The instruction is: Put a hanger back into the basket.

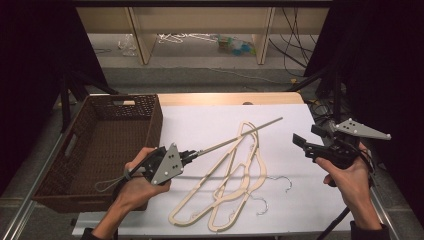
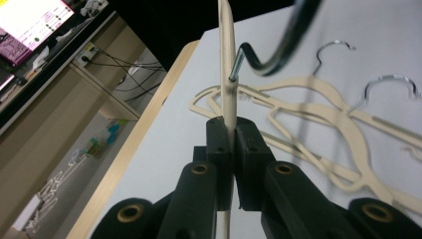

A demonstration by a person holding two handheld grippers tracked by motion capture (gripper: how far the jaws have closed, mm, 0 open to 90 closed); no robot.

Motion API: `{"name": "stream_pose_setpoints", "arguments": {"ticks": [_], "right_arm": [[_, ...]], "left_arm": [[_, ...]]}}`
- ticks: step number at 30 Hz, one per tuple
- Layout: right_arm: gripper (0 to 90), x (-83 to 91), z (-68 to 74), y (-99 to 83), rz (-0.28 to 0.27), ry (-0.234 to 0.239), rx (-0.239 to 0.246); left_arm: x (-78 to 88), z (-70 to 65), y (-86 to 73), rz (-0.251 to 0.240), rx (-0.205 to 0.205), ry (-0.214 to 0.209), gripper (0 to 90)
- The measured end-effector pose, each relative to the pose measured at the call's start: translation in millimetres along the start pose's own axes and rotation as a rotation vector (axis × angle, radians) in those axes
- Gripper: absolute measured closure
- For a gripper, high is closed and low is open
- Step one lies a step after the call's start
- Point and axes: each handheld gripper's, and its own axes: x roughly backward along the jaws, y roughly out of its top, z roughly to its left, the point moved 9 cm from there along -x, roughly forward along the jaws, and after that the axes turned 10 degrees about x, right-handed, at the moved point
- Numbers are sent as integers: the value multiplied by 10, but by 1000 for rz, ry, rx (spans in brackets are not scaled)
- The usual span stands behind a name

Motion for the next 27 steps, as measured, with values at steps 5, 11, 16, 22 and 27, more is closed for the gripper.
{"name": "stream_pose_setpoints", "arguments": {"ticks": [5, 11, 16, 22, 27], "right_arm": [[237, -28, 152, -183, 12, 18, 13], [241, -162, 517, -444, 44, 103, 60], [238, -311, 822, -610, 73, 169, 97], [238, -342, 879, -667, 85, 191, 106], [238, -334, 864, -676, 77, 192, 89]], "left_arm": [[81, 82, 107, -73, 198, -48, 861], [320, 209, 229, -161, 445, -104, 860], [543, 370, 308, -226, 533, -121, 860], [810, 527, 484, -257, 588, -142, 860], [1024, 713, 614, -271, 655, -156, 861]]}}
